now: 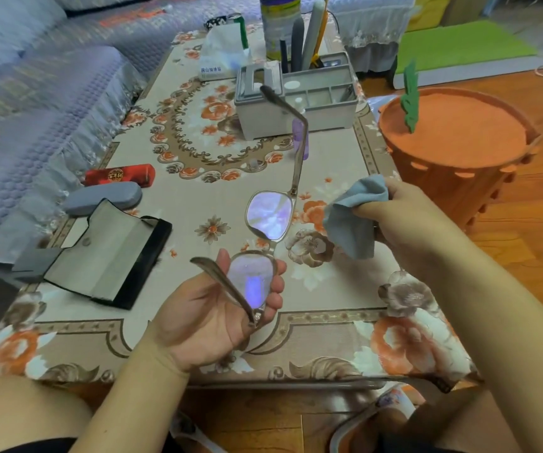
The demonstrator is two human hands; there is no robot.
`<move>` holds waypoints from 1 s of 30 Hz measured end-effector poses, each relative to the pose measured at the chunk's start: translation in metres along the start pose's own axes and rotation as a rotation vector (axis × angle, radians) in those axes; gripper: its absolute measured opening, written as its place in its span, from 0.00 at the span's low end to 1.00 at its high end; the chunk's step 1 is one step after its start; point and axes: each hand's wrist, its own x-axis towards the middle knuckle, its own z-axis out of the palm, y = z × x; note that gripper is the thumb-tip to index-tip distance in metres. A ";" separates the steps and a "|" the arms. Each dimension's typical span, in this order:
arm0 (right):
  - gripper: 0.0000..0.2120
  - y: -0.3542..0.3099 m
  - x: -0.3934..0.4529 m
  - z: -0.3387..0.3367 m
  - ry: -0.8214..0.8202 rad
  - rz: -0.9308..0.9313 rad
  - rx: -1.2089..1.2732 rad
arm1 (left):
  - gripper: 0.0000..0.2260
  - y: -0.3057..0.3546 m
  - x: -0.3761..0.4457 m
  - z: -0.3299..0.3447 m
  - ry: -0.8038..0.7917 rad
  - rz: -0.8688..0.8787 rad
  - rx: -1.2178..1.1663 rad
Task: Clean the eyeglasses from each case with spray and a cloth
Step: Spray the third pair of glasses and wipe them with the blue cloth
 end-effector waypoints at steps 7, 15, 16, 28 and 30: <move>0.19 -0.010 -0.005 -0.011 -0.228 -0.013 0.198 | 0.28 0.017 -0.012 -0.004 0.005 -0.120 0.150; 0.14 -0.025 -0.025 -0.010 -0.866 -0.272 -0.565 | 0.30 0.076 -0.004 0.012 0.107 -0.523 0.942; 0.10 -0.022 -0.028 0.004 -0.832 -0.337 -0.673 | 0.32 0.077 0.001 0.014 0.099 -0.547 0.946; 0.15 -0.005 -0.046 0.049 -0.576 -0.780 -0.960 | 0.27 0.093 0.033 0.036 0.133 -0.804 1.023; 0.17 -0.009 -0.047 0.043 -0.593 -0.768 -0.921 | 0.29 0.098 0.033 0.034 0.140 -0.806 1.029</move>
